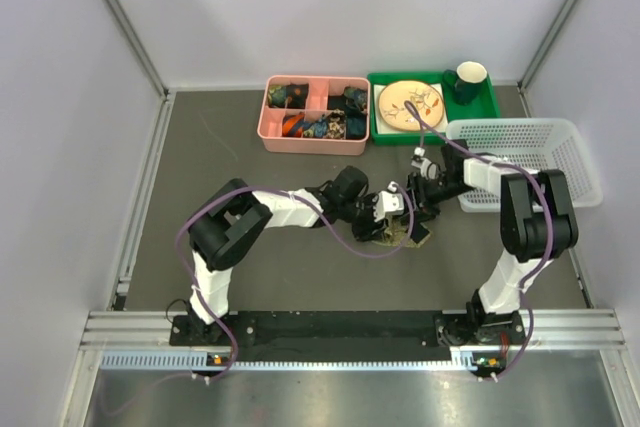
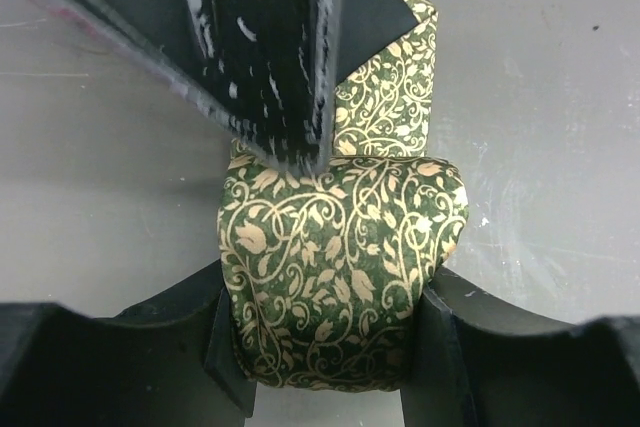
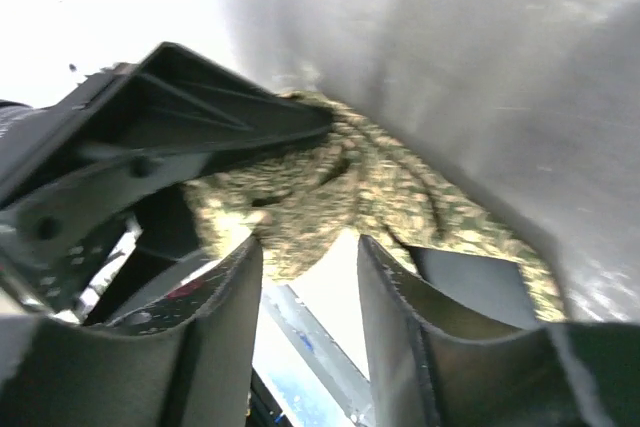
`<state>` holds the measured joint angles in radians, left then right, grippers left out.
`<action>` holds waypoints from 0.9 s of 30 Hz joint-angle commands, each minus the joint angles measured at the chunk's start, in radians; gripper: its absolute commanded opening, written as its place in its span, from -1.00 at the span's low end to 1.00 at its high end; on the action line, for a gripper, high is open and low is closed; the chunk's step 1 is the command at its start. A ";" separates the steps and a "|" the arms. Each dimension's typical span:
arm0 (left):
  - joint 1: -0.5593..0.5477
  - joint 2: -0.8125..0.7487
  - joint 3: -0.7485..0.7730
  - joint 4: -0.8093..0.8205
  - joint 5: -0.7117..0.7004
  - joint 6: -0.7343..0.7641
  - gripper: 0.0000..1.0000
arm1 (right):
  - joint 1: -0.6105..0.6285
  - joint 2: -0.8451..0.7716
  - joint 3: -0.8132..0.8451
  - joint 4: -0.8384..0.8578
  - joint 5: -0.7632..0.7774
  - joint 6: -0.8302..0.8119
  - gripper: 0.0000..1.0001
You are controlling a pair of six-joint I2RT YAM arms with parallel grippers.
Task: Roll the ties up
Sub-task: Roll the tie at the center of the board.
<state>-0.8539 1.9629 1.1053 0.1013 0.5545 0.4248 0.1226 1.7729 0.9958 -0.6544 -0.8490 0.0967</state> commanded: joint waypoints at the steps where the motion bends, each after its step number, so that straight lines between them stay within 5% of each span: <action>1: -0.011 0.039 0.008 -0.291 -0.152 0.026 -1.00 | -0.001 -0.040 -0.032 0.061 -0.152 0.006 -0.13; 8: -0.028 0.067 0.045 -0.313 -0.192 0.017 -1.00 | 0.032 0.009 -0.054 0.073 -0.165 0.020 -0.06; 10: -0.030 0.073 0.057 -0.325 -0.191 0.014 -1.00 | 0.037 0.028 -0.049 0.078 -0.141 0.014 -0.18; 12: -0.030 0.074 0.057 -0.322 -0.179 0.023 -0.94 | 0.037 0.049 -0.034 0.087 -0.114 0.012 -0.58; 14: -0.030 0.070 0.056 -0.330 -0.169 0.046 -0.66 | 0.035 0.063 -0.020 0.088 -0.056 0.017 -1.00; 21: 0.026 0.062 0.028 -0.258 0.051 0.100 0.27 | 0.020 0.103 -0.032 0.095 0.099 0.046 -1.00; 27: 0.053 0.025 -0.010 -0.025 0.197 0.095 0.54 | 0.020 0.097 -0.042 0.101 0.202 0.052 -1.00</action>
<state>-0.8242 1.9770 1.1488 0.0105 0.6662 0.5194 0.1467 1.8420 0.9634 -0.6292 -0.9047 0.1738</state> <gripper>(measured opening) 0.741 0.026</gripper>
